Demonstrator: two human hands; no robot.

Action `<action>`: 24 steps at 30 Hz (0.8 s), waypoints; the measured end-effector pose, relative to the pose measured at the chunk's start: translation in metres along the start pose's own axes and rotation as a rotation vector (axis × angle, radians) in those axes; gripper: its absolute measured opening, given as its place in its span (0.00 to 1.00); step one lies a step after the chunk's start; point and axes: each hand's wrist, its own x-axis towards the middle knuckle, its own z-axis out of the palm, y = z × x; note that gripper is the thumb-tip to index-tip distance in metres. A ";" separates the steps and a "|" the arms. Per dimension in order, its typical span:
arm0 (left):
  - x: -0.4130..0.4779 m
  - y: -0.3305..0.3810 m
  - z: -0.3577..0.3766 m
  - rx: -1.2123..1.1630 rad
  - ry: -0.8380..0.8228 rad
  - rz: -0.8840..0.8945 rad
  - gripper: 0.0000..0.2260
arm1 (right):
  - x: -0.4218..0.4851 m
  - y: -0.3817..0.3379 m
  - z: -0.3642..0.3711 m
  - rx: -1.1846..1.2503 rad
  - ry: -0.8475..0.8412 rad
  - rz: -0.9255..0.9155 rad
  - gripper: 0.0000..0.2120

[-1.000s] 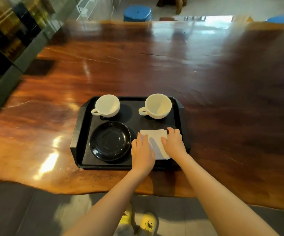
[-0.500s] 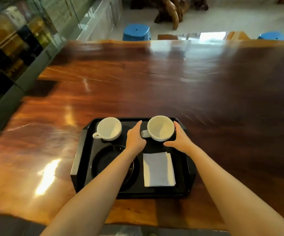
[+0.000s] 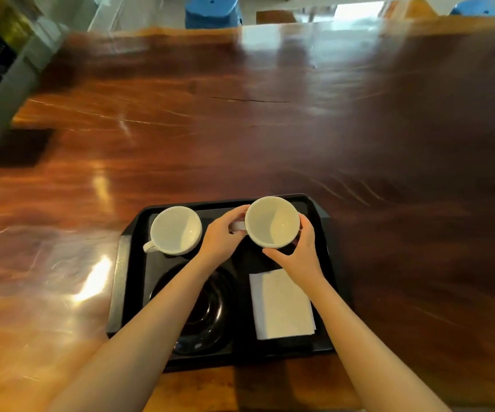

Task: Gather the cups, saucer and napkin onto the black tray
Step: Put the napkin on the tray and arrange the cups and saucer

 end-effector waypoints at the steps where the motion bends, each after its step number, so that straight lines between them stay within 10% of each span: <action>1: 0.000 0.000 -0.001 0.002 -0.003 -0.005 0.21 | -0.001 -0.001 0.001 0.001 0.004 0.004 0.44; 8: -0.055 0.008 0.013 0.027 0.220 -0.117 0.26 | -0.031 -0.006 -0.029 -0.177 -0.094 0.063 0.36; 24: -0.148 -0.027 0.112 0.649 0.001 -0.045 0.31 | -0.075 0.025 -0.025 -0.427 -0.106 0.049 0.18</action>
